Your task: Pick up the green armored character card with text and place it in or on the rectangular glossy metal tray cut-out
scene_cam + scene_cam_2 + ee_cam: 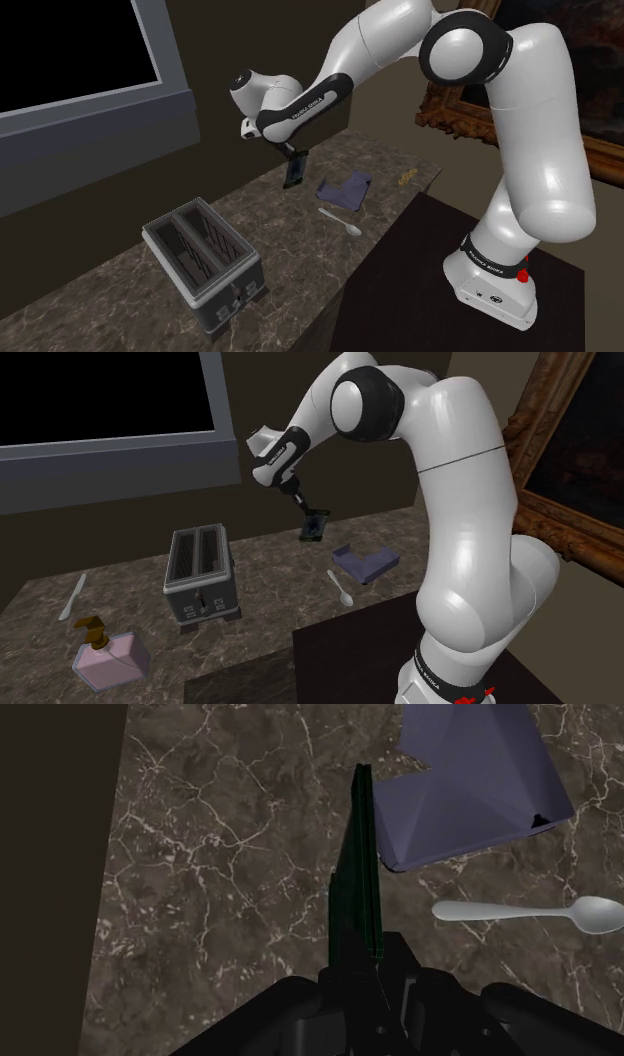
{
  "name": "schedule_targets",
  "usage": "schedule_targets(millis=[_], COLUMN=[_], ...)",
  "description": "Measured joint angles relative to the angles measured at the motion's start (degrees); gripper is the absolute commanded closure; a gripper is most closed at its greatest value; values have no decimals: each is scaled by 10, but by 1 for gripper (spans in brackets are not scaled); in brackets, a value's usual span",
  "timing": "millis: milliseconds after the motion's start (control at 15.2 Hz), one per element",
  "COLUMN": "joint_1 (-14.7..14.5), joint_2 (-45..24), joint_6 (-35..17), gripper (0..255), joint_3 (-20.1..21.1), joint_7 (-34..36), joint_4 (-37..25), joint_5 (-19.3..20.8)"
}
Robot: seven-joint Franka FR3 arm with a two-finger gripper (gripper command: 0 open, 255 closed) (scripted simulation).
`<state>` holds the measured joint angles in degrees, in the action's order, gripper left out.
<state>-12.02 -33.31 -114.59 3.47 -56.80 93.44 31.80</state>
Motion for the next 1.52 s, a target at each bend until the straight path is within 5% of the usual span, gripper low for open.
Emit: schedule_targets(millis=[462, 1518], joint_1=[4, 95], joint_2=[33, 310], joint_6=[25, -59], gripper=[255, 255], joint_3=[2, -47], joint_7=[-18, -119], joint_4=[3, 305], joint_5=[-7, 10])
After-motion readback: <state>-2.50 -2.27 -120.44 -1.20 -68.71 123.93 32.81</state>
